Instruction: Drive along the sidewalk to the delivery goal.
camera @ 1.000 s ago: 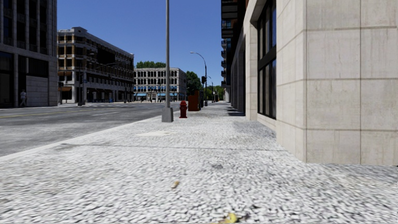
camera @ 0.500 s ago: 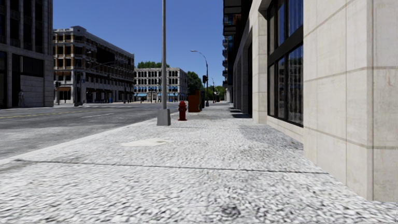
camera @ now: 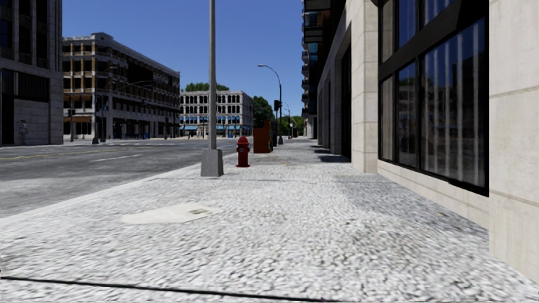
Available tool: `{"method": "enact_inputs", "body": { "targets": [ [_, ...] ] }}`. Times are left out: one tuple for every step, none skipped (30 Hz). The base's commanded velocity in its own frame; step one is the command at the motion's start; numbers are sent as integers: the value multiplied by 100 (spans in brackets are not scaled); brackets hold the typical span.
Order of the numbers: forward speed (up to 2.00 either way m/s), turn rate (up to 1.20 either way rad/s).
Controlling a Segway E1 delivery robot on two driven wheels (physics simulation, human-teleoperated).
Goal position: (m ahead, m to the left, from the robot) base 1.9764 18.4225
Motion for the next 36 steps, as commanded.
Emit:
{"method": "enact_inputs", "body": {
  "targets": [
    [200, -15],
    [200, -24],
    [200, -41],
    [200, -47],
    [200, -47],
    [200, -49],
    [200, -49],
    [200, -49],
    [200, -49],
    [200, -49],
    [200, -42],
    [200, -17],
    [200, 0],
    [200, 0],
    [200, 0],
    [200, 0],
    [200, 0],
    [200, 0],
    [200, 0],
    [200, 0],
    [200, 0],
    [200, 0],
    [200, 0],
    [200, 0],
    [200, 0],
    [200, 0],
    [200, 0],
    [200, 0],
    [200, 0],
    [200, 0],
    [200, 0],
    [200, 0],
    [200, 0],
    [200, 0],
    [200, 0],
    [200, 0]
  ]
}}
